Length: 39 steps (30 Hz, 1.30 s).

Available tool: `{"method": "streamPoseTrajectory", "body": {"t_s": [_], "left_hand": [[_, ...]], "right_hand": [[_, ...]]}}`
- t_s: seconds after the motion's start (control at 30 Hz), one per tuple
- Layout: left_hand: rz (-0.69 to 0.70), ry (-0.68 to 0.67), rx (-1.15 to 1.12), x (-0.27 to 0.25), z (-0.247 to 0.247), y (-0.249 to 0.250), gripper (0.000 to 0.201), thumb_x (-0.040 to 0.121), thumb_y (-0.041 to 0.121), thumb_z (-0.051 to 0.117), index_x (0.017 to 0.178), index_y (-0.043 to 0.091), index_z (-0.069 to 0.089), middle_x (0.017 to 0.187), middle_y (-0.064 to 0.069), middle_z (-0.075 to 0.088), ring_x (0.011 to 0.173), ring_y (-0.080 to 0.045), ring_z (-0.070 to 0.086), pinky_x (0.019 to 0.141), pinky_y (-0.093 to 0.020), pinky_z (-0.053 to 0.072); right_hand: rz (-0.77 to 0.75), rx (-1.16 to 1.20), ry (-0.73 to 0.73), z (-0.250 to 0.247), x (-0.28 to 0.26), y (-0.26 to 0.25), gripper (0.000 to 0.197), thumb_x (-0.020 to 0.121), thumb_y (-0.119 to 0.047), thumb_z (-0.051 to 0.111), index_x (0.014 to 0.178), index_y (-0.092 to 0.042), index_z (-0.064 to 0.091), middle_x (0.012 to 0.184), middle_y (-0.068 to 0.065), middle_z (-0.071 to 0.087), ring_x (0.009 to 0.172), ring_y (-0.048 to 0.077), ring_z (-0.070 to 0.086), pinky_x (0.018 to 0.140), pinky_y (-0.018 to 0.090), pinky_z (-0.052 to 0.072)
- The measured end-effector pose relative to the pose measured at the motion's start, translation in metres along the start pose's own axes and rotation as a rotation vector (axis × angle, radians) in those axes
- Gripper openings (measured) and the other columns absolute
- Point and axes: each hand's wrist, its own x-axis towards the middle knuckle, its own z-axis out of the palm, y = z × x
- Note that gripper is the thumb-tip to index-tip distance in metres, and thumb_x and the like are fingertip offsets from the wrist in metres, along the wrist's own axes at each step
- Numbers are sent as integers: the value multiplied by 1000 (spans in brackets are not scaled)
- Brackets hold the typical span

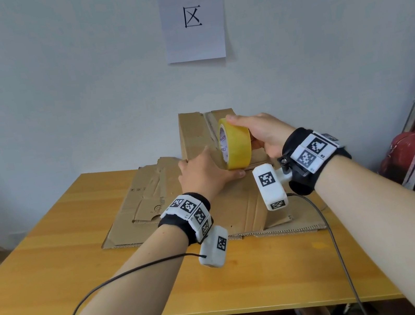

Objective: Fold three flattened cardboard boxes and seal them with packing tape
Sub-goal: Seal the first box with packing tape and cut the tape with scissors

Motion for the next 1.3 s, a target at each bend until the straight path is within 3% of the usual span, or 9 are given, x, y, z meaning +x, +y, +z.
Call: {"method": "streamPoseTrajectory", "body": {"t_s": [0.27,0.4,0.5,0.67,0.87,0.97,1.07,1.2,1.3], "left_hand": [[9,-15,-15,6,3,-1,77,49,91,56,95,29,50,92,3,67,110,-35,51,91,-47,43],[-8,-12,-48,5,2,1,58,62,77,61,88,27,49,90,-2,66,107,-38,50,95,-50,43],[-38,-21,-75,4,0,3,48,72,63,63,73,24,35,85,-5,62,103,-40,48,93,-49,44],[-70,-29,-68,1,-4,9,45,76,55,65,72,24,33,91,-8,63,109,-39,44,93,-51,46],[-103,-35,-69,2,-7,14,39,82,53,58,71,24,34,99,-9,64,113,-40,46,96,-51,45],[-107,-47,-68,2,-8,17,33,81,56,60,84,25,48,108,-9,66,121,-40,44,100,-49,43],[-99,-63,-77,4,-11,16,60,77,58,69,125,24,57,125,-4,64,132,-33,42,106,-44,42],[6,-115,-87,5,-22,12,62,75,50,79,125,16,62,125,-2,64,122,-23,56,99,-31,45],[57,-180,-61,3,-31,11,67,77,46,80,130,10,63,138,-5,59,133,-20,50,94,-22,36]], "right_hand": [[105,32,-2,-2,-10,-16,36,89,-51,69,103,-19,69,90,4,73,86,23,68,75,39,55],[150,46,-23,-4,-20,-21,29,91,-47,68,95,-18,68,88,6,70,77,22,66,75,37,57],[184,26,-26,-6,-24,-22,33,89,-50,69,100,-18,69,96,8,72,85,26,67,86,43,56],[242,-36,-34,-9,-31,-17,54,82,-58,73,117,-18,69,110,13,74,102,34,70,96,55,53],[287,-57,-91,-12,-45,-5,50,88,-56,68,116,-15,70,111,16,74,107,35,69,99,53,52],[267,-21,-96,-15,-50,0,54,84,-59,70,116,-15,71,110,14,75,107,35,69,101,54,50],[214,24,-104,-17,-51,4,56,83,-59,71,119,-16,70,112,13,75,110,36,69,103,55,48],[118,123,-86,-15,-57,7,50,83,-48,70,123,-18,69,108,8,73,100,29,69,89,44,54],[99,144,-71,-14,-63,7,48,83,-44,68,125,-19,68,105,8,71,96,27,67,78,37,54]]}}
